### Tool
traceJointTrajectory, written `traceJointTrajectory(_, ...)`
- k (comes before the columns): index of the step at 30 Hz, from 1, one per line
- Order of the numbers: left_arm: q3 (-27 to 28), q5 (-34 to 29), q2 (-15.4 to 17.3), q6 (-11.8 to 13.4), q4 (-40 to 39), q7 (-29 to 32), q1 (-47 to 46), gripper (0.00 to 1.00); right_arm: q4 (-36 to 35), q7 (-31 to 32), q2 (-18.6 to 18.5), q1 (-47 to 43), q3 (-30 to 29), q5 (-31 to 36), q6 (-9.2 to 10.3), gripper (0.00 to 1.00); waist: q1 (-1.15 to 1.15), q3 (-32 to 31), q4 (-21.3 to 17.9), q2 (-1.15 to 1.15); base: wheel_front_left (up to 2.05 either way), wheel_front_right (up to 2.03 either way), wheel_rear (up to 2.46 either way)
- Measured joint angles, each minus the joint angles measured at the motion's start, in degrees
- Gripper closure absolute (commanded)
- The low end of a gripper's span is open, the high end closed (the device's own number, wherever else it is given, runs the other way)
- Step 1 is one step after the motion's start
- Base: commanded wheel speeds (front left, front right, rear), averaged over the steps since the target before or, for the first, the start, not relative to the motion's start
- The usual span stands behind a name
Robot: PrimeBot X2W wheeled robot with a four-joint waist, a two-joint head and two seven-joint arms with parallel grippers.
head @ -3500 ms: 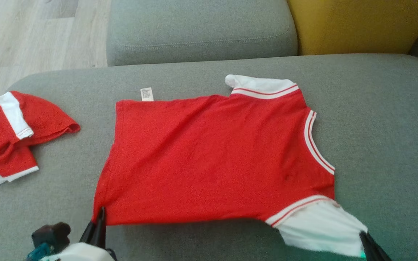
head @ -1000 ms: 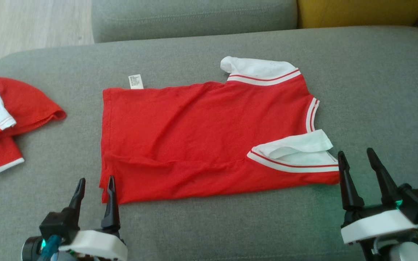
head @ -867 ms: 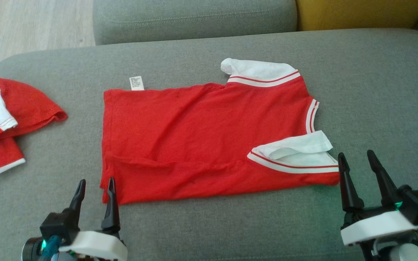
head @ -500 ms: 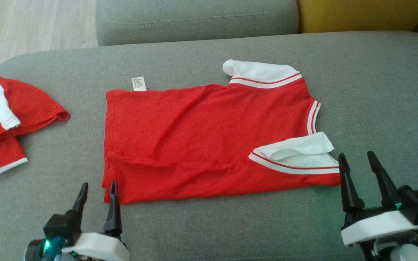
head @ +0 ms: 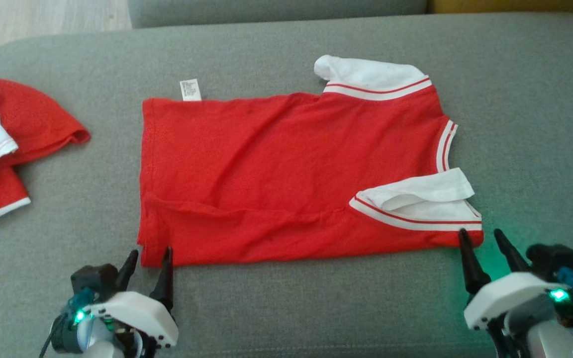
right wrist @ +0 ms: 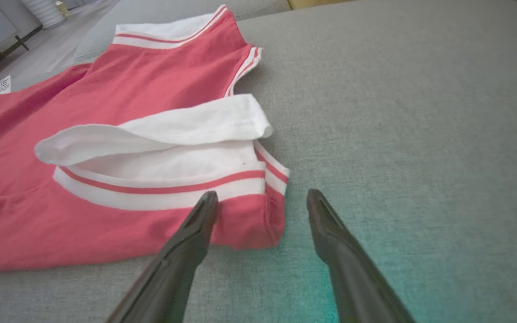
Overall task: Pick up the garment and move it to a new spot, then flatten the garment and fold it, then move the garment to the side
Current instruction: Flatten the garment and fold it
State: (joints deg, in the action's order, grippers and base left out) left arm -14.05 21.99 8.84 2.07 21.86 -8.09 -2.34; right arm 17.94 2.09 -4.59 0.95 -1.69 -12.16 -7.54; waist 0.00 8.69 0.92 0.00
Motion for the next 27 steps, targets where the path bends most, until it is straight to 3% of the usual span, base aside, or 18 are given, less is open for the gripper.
traceJointTrajectory(4, 0.08, 1.65, -0.42, -1.4, 3.8, 0.44, -1.96, 0.0, 3.47, 1.03, 0.22, 2.59, 0.77, -1.31, 0.0, 0.0, 0.0, 1.27, 0.1, 0.0, 0.0, 0.0, 0.0)
traceJointTrajectory(5, 0.14, 2.09, -0.48, -1.87, 4.42, 0.48, -2.31, 0.32, 4.28, 1.82, 0.27, 2.92, 0.91, -1.78, 0.0, 0.0, 0.0, 1.46, 0.11, 0.0, 0.0, 0.0, 0.0)
traceJointTrajectory(6, 0.16, 2.45, -0.49, -2.11, 4.9, 0.49, -2.69, 0.9, 5.22, 2.61, 0.3, 3.24, 1.12, -2.02, 0.0, 0.0, 0.0, 1.62, 0.12, 0.0, 0.0, 0.0, 0.0)
traceJointTrajectory(7, 0.16, 2.44, -0.49, -2.15, 5.45, 0.49, -3.04, 1.0, 5.57, 2.87, 0.35, 3.32, 1.4, -2.68, 0.0, 0.13, 0.0, 1.73, 0.14, 0.0, 0.0, 0.0, 0.0)
traceJointTrajectory(8, 0.16, 2.46, -0.53, -2.49, 5.88, 0.49, -3.34, 1.0, 5.89, 3.11, 0.35, 3.47, 1.48, -3.32, 0.0, 0.67, 0.0, 1.83, 0.16, 0.0, 0.0, 0.0, 0.0)
traceJointTrajectory(9, 0.14, 2.46, -0.54, -2.64, 6.2, 0.44, -3.58, 1.0, 6.06, 3.53, 0.36, 3.66, 1.53, -3.65, 0.0, 1.0, 0.0, 1.91, 0.16, 0.0, 0.0, 0.0, 0.0)
traceJointTrajectory(20, 0.02, 2.46, 0.16, -3.16, 5.43, -1.15, -3.76, 1.0, 4.59, 3.05, 0.55, 3.46, 1.85, -7.27, 0.0, 1.0, 0.0, 1.43, 0.64, 0.0, 0.0, 0.0, 0.0)
traceJointTrajectory(27, 0.07, 3.61, 1.71, -2.31, -1.14, 1.55, 1.38, 1.0, -1.35, 3.57, 1.25, -5.13, 1.07, -8.6, 0.0, 1.0, 0.0, -0.76, 0.51, 0.0, 0.0, 0.0, 0.0)
